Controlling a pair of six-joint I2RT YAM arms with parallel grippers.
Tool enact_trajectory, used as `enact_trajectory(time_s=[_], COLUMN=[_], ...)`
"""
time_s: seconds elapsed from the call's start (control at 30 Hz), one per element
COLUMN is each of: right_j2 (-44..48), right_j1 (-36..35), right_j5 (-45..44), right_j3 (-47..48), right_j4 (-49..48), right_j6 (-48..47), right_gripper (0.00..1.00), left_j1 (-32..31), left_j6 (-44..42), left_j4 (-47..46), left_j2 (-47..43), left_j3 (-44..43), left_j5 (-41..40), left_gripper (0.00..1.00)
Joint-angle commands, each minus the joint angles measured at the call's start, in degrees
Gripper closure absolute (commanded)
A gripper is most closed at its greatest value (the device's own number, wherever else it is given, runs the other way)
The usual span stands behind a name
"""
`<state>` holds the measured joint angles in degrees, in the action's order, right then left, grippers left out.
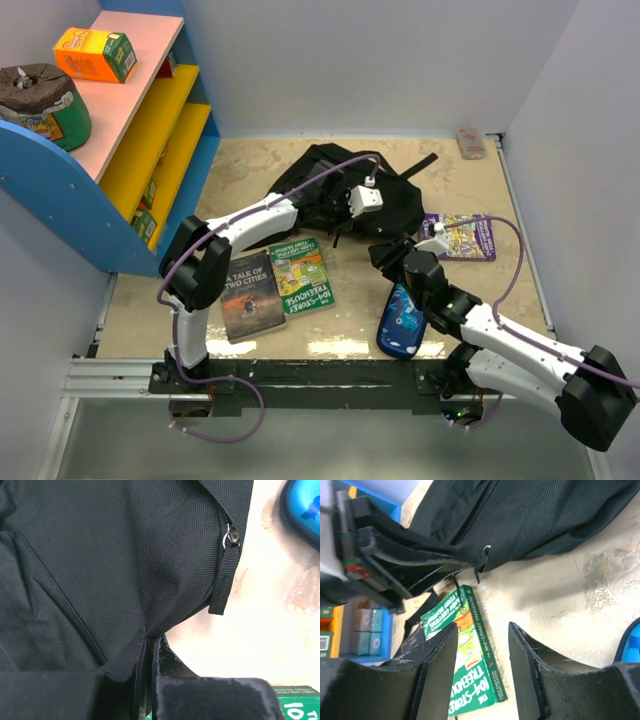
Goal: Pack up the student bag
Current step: Unzip the student bag at the center of the board.
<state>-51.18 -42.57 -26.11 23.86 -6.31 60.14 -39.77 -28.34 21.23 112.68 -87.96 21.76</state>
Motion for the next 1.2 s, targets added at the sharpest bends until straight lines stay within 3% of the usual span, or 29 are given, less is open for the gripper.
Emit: enact_trajectory(time_s=[0.0,0.27,1.17], right_j2=[-3.8,-13.7,-26.5], right_j1=[0.2,0.3,1.3], right_j5=[-2.6,-2.1,-6.9], right_j3=[0.9,4.2,7.6], right_j4=[-6.2,-12.5,-20.2], right_j6=[-0.7,0.2,4.9], right_gripper=[0.52,0.55,0.67], left_j1=[-0.1,-0.7,-0.9], left_j6=[3.1,2.5,2.1], left_j4=[-0.9,-1.3,0.4], left_j2=[-2.0,-2.9,-3.0], left_j3=[-1.3,0.8,2.3], left_j5=[2.9,3.3,7.9], left_gripper=[1.0,1.0,1.0])
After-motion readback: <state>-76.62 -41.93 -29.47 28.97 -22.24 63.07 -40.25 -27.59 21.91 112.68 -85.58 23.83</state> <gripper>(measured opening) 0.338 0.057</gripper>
